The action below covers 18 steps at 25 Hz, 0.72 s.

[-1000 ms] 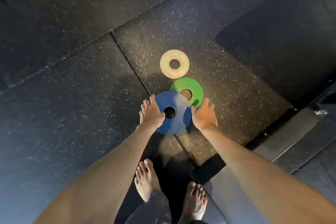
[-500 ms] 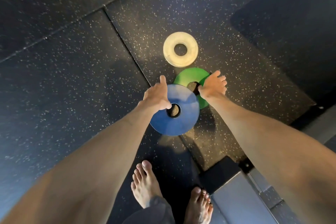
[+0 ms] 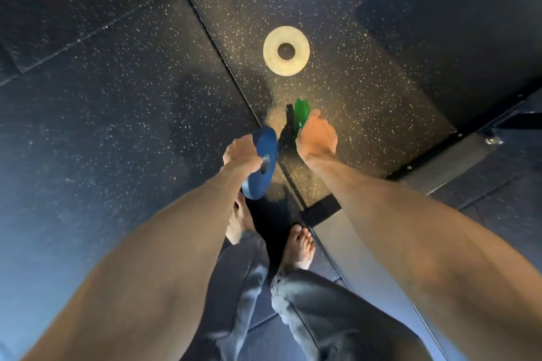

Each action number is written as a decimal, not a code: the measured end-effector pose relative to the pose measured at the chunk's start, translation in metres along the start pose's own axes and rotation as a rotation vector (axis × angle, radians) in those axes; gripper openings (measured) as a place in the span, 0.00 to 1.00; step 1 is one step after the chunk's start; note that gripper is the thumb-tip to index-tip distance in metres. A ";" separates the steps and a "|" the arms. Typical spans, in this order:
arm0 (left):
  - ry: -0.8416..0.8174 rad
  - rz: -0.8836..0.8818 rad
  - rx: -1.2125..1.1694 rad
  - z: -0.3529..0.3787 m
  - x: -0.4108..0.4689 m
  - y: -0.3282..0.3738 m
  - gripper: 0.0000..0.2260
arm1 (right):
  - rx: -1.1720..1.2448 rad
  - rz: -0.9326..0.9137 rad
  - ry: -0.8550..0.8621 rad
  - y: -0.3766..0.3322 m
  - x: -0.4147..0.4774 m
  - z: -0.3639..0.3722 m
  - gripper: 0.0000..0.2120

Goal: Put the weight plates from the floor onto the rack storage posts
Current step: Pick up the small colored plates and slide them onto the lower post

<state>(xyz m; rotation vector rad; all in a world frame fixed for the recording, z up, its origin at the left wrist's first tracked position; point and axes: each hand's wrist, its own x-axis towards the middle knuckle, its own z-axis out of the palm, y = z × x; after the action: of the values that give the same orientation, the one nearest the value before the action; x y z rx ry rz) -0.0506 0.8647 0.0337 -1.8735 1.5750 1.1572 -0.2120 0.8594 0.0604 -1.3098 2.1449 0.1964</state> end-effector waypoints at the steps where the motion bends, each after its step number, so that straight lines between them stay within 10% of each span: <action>1: 0.014 -0.036 0.021 -0.008 -0.021 0.002 0.20 | 0.001 0.001 -0.020 0.000 -0.023 -0.010 0.17; 18: 0.332 -0.408 -0.623 -0.087 -0.534 -0.040 0.21 | -0.123 -0.505 -0.293 -0.011 -0.439 -0.241 0.12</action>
<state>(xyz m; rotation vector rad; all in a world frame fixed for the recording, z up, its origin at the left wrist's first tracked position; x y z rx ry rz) 0.0117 1.1222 0.5067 -2.7476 0.9395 1.2803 -0.1623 1.0840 0.5051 -1.7283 1.5267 0.2916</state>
